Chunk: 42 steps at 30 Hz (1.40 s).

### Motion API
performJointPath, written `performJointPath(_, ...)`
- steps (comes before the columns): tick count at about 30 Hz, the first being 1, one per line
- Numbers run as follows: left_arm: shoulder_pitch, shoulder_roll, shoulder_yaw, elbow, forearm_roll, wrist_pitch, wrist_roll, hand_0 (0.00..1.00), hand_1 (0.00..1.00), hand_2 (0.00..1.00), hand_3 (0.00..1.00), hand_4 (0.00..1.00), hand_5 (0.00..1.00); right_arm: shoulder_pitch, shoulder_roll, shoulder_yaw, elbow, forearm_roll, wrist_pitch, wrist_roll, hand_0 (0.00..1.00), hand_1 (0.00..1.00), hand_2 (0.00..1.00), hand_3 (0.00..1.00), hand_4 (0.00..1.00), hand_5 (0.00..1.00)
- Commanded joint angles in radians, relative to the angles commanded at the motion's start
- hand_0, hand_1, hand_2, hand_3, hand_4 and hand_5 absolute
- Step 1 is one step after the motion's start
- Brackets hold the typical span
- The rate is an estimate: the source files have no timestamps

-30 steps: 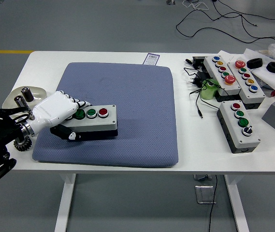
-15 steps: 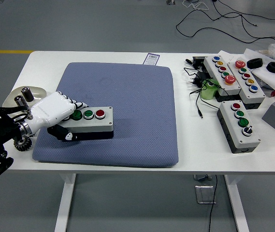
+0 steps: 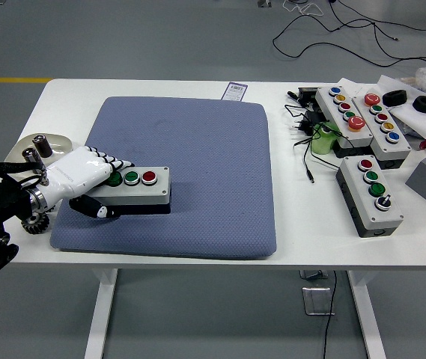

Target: Pick up the button,place it on the desk,press the button,press the button

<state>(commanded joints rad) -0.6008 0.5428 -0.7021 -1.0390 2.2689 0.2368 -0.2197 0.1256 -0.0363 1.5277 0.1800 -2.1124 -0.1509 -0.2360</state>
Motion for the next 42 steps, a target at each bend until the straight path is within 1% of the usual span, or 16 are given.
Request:
performJointPath(1,0.004,-0.001,-0.009,-0.007,0.0,-0.017,0.004,0.88,0.93,0.998,0.998,0.998,0.554,0.0,0.0,0.002,0.0,-0.002,0.0,0.0,0.673,0.658,0.674,0.624,0.31,0.173)
performJointPath(6,0.043,0.006,-0.077,-0.075,0.0,-0.091,0.012,0.88,0.93,0.998,0.998,0.998,0.554,0.0,0.001,0.005,0.0,-0.004,0.0,0.0,0.673,0.658,0.674,0.624,0.31,0.173)
performJointPath(8,0.074,0.009,-0.127,-0.126,0.0,-0.119,0.016,0.94,0.972,0.998,0.998,0.998,0.571,-0.001,0.001,0.008,0.0,-0.006,0.0,0.0,0.673,0.658,0.674,0.624,0.31,0.173)
performJointPath(11,0.103,0.007,-0.188,-0.183,0.0,-0.131,0.02,0.94,0.972,0.998,0.998,0.998,0.571,-0.002,0.001,0.01,0.0,-0.009,0.0,0.0,0.673,0.658,0.674,0.624,0.31,0.173)
performJointPath(12,0.126,0.002,-0.23,-0.221,0.0,-0.115,0.022,0.94,0.972,0.998,0.998,0.998,0.571,-0.003,0.001,0.012,0.0,-0.013,0.0,0.0,0.673,0.658,0.674,0.624,0.31,0.173)
performJointPath(13,0.137,-0.001,-0.263,-0.249,-0.002,-0.099,0.023,0.929,0.944,0.998,0.998,0.99,0.804,-0.004,0.001,0.013,0.0,-0.015,0.0,0.0,0.673,0.658,0.674,0.624,0.31,0.173)
performJointPath(14,0.142,-0.002,-0.282,-0.265,-0.003,-0.089,0.024,0.929,0.944,0.998,0.998,0.99,0.804,-0.005,0.001,0.014,0.0,-0.016,0.0,0.0,0.673,0.658,0.674,0.624,0.31,0.173)
performJointPath(18,0.183,-0.01,-0.351,-0.37,-0.145,0.031,0.031,0.929,0.944,0.998,0.998,0.99,0.804,-0.009,0.001,0.018,0.0,-0.022,0.0,0.001,0.673,0.658,0.674,0.624,0.31,0.173)
performJointPath(19,0.191,-0.01,-0.352,-0.402,-0.184,0.065,0.042,0.454,0.591,0.625,0.792,0.862,0.998,-0.011,0.001,0.02,0.0,-0.024,0.0,0.001,0.673,0.658,0.674,0.624,0.31,0.173)
performJointPath(21,0.203,-0.011,-0.346,-0.448,-0.228,0.102,0.072,0.454,0.591,0.625,0.792,0.862,0.998,-0.012,0.002,0.02,0.0,-0.025,0.0,0.001,0.673,0.658,0.674,0.624,0.31,0.173)
performJointPath(24,0.215,-0.011,-0.325,-0.495,-0.262,0.109,0.136,0.454,0.591,0.625,0.792,0.862,0.998,-0.014,0.002,0.018,0.0,-0.026,0.001,0.001,0.673,0.658,0.674,0.624,0.31,0.173)
performJointPath(25,0.217,-0.011,-0.32,-0.502,-0.271,0.109,0.16,0.05,0.062,0.133,0.632,0.75,0.998,-0.014,0.002,0.017,0.0,-0.026,0.001,0.001,0.673,0.658,0.674,0.624,0.31,0.173)
performJointPath(30,0.237,-0.011,-0.293,-0.547,-0.383,0.047,0.297,0.05,0.062,0.133,0.632,0.75,0.998,-0.012,0.003,0.008,0.0,-0.012,0.0,0.002,0.673,0.658,0.674,0.624,0.31,0.173)
performJointPath(31,0.24,-0.011,-0.291,-0.553,-0.384,0.028,0.322,0.002,0.002,0.008,0.62,0.655,0.998,-0.011,0.003,0.006,0.0,-0.008,-0.001,0.002,0.673,0.658,0.674,0.624,0.31,0.173)
performJointPath(33,0.24,-0.012,-0.286,-0.557,-0.378,-0.022,0.37,0.002,0.002,0.008,0.62,0.655,0.998,-0.009,0.003,0.004,0.0,-0.005,-0.001,0.002,0.673,0.658,0.674,0.624,0.31,0.173)
performJointPath(42,0.244,-0.014,-0.262,-0.544,-0.323,-0.168,0.47,0.002,0.002,0.002,0.647,0.66,0.97,-0.004,0.003,0.004,0.0,-0.008,0.0,0.002,0.673,0.658,0.674,0.624,0.31,0.173)
